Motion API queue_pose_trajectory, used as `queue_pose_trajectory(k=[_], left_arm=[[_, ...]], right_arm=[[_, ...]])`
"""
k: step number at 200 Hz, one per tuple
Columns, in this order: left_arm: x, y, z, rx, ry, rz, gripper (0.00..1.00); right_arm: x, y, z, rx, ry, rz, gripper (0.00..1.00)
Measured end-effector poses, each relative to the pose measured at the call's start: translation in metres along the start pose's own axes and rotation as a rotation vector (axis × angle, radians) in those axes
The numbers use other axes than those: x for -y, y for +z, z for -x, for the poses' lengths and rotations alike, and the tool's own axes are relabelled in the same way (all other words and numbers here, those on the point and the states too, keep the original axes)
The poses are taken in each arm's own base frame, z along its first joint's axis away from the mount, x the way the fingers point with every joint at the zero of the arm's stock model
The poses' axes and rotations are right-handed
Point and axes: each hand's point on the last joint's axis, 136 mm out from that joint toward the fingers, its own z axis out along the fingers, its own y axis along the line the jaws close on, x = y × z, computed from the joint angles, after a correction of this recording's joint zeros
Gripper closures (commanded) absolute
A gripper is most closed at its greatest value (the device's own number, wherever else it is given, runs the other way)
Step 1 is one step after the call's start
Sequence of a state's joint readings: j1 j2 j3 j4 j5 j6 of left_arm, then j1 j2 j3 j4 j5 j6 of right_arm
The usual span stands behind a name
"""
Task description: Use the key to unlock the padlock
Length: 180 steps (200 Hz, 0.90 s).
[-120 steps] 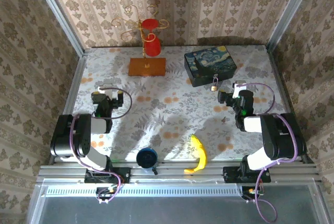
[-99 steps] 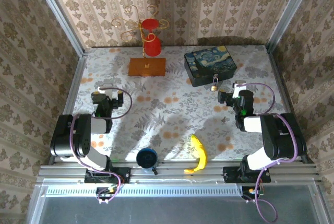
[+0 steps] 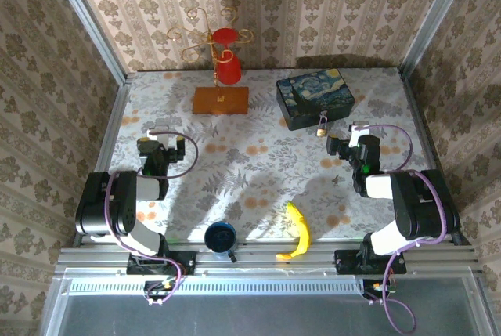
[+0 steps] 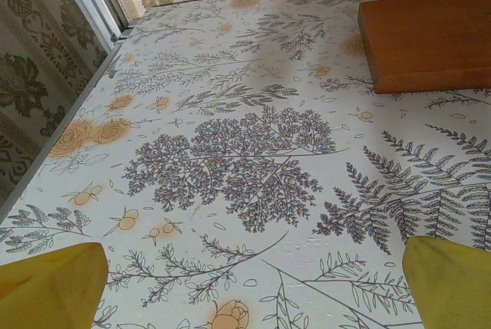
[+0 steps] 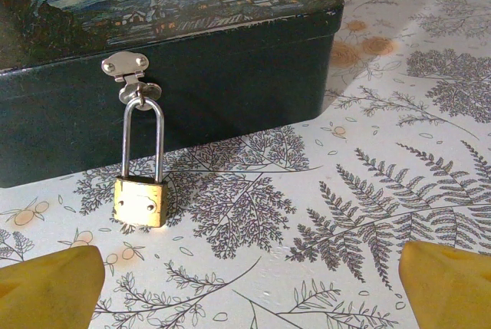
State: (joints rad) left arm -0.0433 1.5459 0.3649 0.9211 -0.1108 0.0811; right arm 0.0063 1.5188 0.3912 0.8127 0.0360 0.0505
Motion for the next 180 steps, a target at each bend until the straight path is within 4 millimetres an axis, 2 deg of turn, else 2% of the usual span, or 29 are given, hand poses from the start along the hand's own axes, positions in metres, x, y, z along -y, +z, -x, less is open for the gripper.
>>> queue_pose_trajectory(k=[180], left_arm=[[0.0006,0.0003,-0.0003,0.000,-0.003,-0.014,0.00]], right_arm=[[0.0000,0.0004,-0.0003,-0.006,0.000,0.000,0.00]])
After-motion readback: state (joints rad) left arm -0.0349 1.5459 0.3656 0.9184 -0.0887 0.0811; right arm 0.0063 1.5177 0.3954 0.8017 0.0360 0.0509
